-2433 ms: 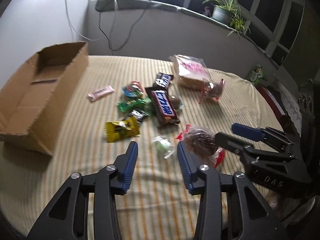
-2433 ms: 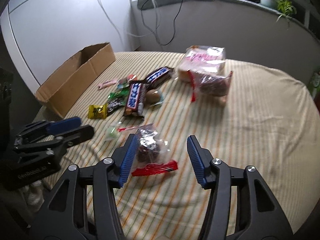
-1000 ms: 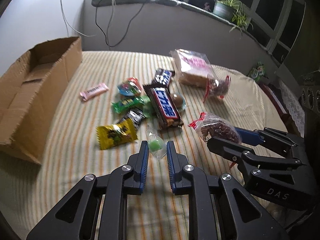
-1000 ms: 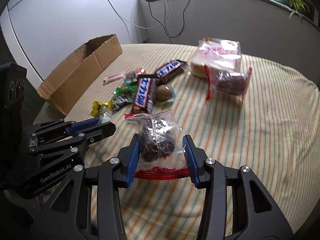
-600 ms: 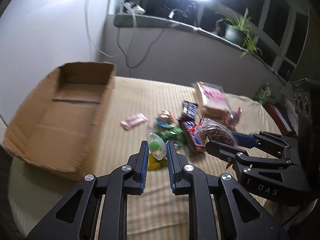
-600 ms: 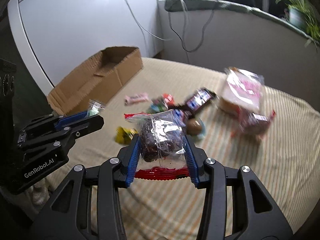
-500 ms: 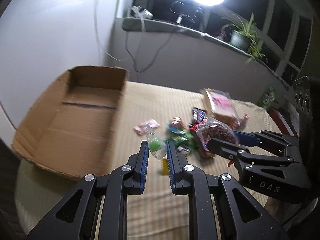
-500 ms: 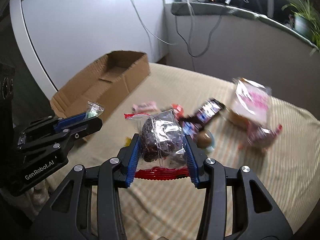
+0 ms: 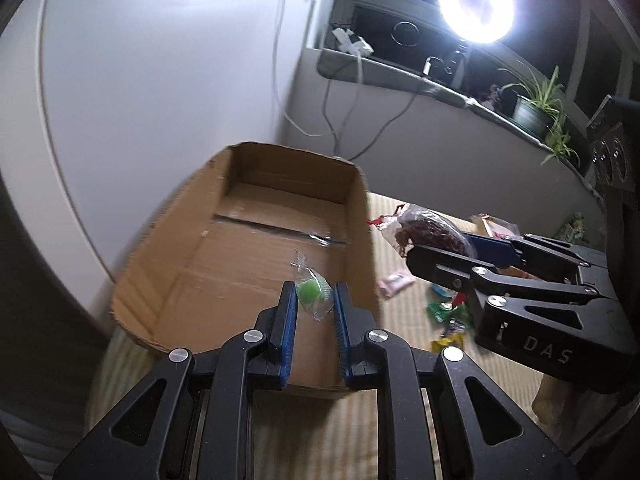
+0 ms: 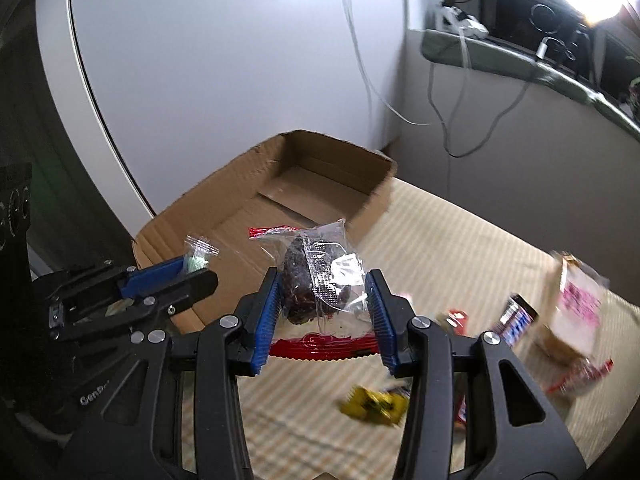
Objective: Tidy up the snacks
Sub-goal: 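Carry both bags into the cardboard box and open both tools, then grasp the blue chocolate bar with the right tool while the left tool grasps the yellow candy packet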
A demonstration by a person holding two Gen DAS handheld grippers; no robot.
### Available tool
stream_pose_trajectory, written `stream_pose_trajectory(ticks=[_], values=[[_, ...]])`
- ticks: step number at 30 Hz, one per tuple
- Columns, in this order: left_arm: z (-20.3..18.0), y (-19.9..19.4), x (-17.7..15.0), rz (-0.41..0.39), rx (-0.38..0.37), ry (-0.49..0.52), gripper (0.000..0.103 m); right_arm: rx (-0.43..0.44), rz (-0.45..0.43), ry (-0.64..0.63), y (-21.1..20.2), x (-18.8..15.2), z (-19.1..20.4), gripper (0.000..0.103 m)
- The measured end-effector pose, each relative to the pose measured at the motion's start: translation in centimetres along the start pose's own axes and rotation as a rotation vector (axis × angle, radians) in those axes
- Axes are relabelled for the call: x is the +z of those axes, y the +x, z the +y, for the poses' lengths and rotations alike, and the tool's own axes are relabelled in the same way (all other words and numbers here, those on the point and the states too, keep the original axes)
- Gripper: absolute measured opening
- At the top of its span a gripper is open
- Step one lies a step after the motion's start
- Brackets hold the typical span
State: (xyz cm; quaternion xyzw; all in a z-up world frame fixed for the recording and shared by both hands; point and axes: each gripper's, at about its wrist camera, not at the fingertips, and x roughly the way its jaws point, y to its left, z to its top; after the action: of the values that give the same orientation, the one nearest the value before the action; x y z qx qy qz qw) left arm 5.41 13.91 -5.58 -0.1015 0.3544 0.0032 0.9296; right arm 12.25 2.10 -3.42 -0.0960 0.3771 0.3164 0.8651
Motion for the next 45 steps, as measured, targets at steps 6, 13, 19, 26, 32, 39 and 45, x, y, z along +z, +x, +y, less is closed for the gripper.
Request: stream_pose_trajectory(ticks=[6,13,19,26,32,39,45], values=[[1.9,0.1,0.0,0.003,0.015,-0.026,0.016,0.021,0.015,-0.031,1.8,1.0,1.9,0.045],[2.9,0.4,-0.3,0.011,0.014,-0.045,0.016,0.027,0.046,-0.053,3.9,1.4,3.1,0.045],[3.7,0.7,-0.2,0.018,0.014,-0.060,0.017,0.027,0.054,-0.062,4.4,1.2,3.3,0.045],[3.7,0.6,-0.3,0.017,0.026,-0.062,0.017,0.024,0.056,-0.063,4.3,1.1,3.3,0.047],[3.5,0.7,-0.1,0.022,0.030,-0.055,0.029,0.014,0.046,-0.052,3.8,0.9,3.0,0.049],[3.2,0.2,-0.2,0.012,0.033,-0.063,0.037,0.008,0.036,-0.020,2.7,0.6,1.7,0.050],[2.0,-0.3,-0.4,0.006,0.019,-0.052,0.037,-0.003,0.026,-0.001,1.5,-0.1,0.4,0.050]])
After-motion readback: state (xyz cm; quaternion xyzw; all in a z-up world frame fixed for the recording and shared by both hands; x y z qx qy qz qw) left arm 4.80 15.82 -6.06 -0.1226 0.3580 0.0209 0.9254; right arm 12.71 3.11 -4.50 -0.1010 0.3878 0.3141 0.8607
